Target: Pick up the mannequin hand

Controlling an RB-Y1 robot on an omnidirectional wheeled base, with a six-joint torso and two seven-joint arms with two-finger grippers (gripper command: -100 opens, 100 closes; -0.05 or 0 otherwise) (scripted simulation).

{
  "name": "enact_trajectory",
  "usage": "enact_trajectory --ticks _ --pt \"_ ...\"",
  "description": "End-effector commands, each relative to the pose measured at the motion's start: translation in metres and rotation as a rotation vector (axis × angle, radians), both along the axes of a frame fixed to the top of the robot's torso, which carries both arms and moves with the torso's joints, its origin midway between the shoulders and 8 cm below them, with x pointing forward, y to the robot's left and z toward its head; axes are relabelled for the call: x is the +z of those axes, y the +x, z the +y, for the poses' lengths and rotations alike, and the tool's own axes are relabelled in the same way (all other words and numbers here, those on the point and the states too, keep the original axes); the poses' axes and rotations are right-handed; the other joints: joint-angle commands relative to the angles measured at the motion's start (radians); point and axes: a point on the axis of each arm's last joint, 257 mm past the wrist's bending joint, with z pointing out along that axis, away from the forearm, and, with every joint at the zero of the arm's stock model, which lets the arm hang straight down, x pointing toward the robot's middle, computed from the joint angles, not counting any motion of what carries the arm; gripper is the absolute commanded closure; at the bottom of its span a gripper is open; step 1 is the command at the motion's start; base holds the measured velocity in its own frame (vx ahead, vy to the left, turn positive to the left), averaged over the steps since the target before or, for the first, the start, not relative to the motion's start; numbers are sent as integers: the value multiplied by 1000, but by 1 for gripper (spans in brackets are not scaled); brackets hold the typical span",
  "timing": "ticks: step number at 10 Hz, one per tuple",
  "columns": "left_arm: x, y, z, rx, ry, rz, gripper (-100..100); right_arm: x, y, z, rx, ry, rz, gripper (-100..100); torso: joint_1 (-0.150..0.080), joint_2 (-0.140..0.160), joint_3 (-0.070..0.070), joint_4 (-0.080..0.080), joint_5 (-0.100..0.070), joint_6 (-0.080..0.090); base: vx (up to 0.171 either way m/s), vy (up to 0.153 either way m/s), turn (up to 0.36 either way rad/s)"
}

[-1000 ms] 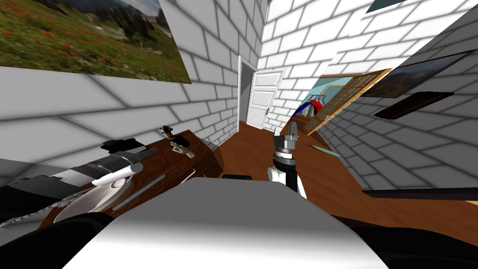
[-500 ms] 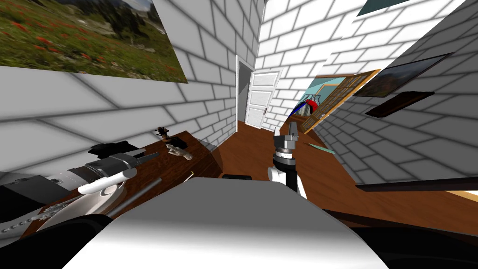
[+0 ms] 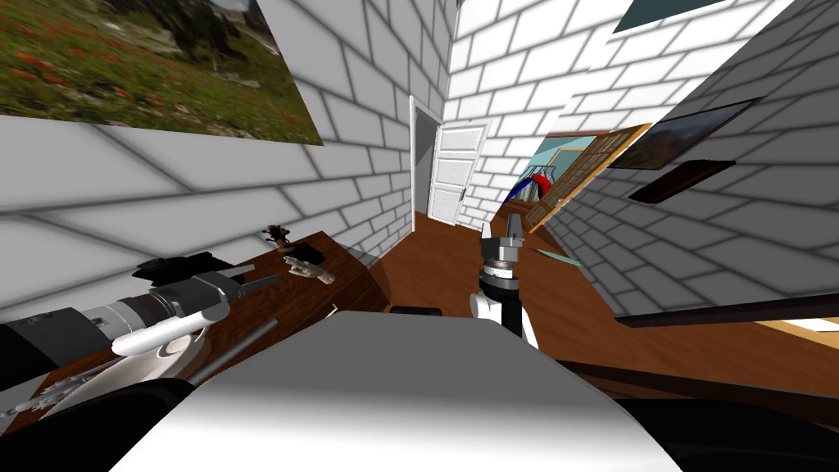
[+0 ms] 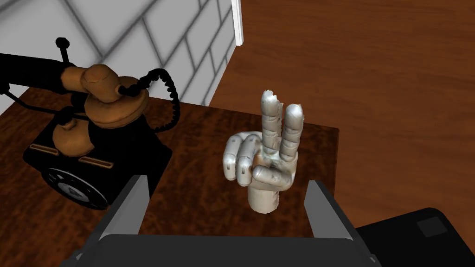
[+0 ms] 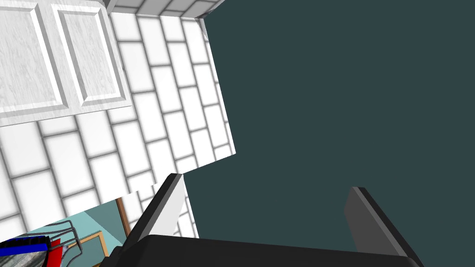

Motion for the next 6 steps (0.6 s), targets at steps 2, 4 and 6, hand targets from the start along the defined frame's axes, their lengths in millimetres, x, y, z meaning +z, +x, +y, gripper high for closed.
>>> enact_trajectory --ticks 2,4,6 --pt "-9 -10 4 -43 89 70 -100 0 0 0 0 0 0 0 0 -1 0 0 0 1 14 0 -148" --pt "-14 -18 8 -80 159 128 -100 0 0 0 0 0 0 0 0 0 0 0 0 0 12 1 -70" --pt "-21 -24 12 -96 203 158 -100 0 0 0 0 0 0 0 0 -1 -1 0 0 0 9 2 -52"
